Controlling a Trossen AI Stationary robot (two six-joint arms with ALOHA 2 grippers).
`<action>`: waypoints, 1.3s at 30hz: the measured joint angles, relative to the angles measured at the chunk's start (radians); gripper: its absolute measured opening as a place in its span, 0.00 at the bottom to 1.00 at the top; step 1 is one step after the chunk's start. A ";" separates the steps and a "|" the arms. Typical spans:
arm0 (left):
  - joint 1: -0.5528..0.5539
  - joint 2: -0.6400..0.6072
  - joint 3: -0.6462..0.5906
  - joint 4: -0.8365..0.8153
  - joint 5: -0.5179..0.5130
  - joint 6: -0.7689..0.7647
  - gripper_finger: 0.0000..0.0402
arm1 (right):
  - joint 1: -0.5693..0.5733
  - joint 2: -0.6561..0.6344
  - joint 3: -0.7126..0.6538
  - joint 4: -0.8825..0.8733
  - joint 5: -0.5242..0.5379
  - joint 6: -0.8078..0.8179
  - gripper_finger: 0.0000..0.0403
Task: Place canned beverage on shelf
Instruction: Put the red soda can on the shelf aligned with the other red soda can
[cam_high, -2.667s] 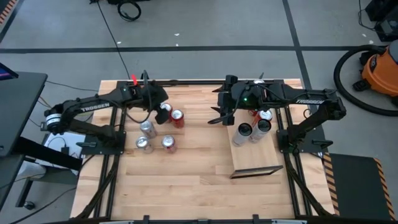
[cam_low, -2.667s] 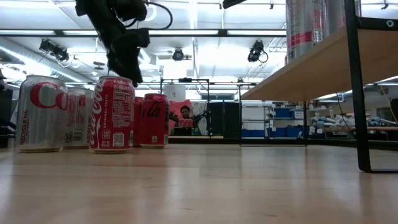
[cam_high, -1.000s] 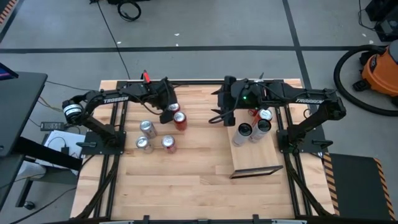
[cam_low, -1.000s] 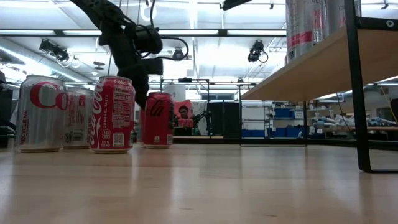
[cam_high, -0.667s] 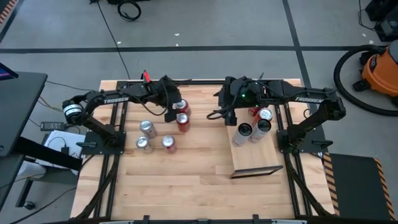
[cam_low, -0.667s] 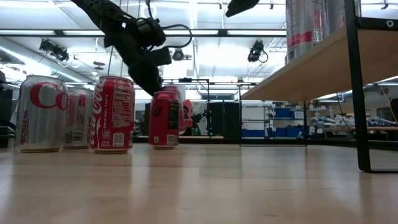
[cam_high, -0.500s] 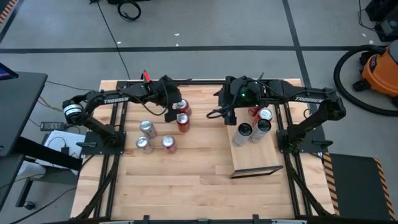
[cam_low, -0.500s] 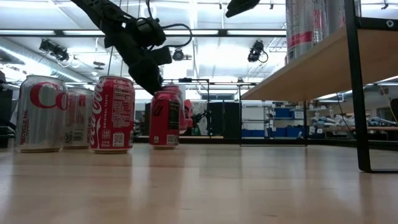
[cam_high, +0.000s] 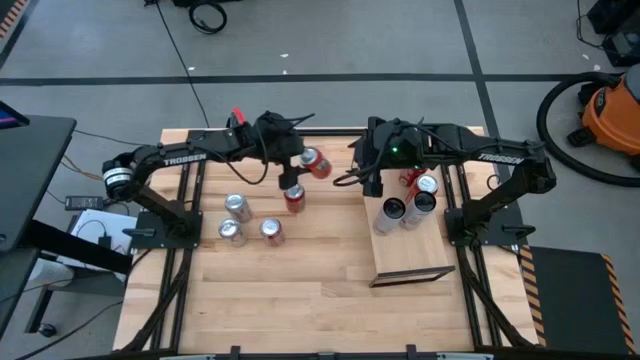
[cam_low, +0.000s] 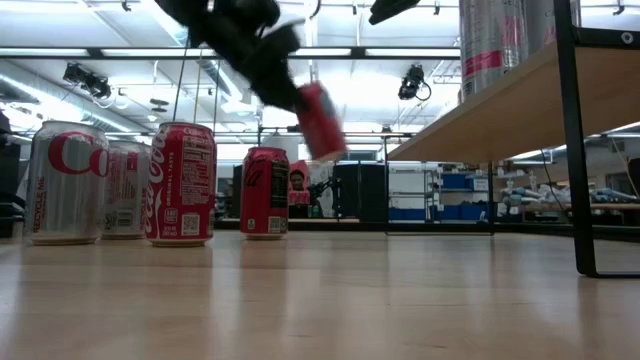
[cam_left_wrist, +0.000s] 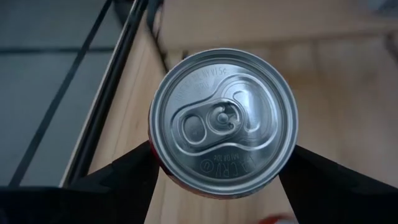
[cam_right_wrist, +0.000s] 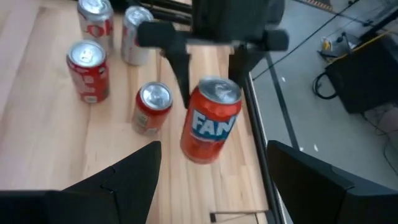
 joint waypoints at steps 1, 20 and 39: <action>-0.015 0.000 0.020 -0.004 0.003 -0.002 0.75 | -0.001 0.000 0.000 -0.010 0.006 0.005 0.75; -0.134 0.012 0.164 0.069 -0.001 -0.115 0.75 | 0.111 -0.175 0.000 -0.065 0.121 0.183 0.75; -0.257 0.292 0.526 -0.141 -0.032 -0.173 0.75 | 0.338 -0.333 -0.203 -0.066 0.375 0.302 0.75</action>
